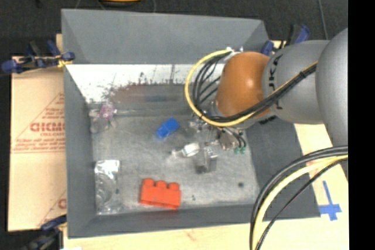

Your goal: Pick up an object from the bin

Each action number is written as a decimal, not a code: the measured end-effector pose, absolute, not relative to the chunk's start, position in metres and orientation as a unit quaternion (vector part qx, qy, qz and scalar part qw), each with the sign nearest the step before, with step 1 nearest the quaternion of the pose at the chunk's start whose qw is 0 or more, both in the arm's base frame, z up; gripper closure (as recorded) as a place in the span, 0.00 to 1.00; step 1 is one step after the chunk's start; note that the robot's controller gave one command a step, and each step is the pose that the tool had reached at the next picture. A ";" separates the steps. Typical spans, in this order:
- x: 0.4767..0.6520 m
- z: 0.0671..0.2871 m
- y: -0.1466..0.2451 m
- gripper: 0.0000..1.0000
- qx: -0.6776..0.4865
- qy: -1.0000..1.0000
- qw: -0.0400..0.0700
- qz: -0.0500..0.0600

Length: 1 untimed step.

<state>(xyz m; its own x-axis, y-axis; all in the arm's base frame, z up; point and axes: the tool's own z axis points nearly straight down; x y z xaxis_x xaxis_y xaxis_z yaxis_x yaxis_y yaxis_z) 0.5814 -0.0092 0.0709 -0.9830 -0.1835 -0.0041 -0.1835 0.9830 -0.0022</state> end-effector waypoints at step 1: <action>0.581 0.071 -0.009 1.00 -0.093 0.996 0.002 -0.001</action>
Offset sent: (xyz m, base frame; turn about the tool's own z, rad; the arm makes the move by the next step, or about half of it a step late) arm 0.0000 0.0000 0.0000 0.0000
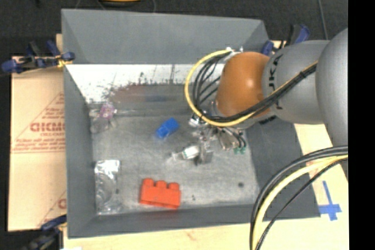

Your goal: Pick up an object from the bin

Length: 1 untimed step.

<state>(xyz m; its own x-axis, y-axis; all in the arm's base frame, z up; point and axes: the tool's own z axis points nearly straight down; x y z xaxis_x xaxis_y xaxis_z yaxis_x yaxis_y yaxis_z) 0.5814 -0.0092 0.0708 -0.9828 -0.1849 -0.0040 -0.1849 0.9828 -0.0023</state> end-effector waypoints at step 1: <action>0.583 0.202 -0.006 1.00 -0.086 0.996 0.006 -0.001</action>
Offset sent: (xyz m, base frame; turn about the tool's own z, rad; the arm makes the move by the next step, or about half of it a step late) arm -0.0015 0.0048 0.1260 0.0140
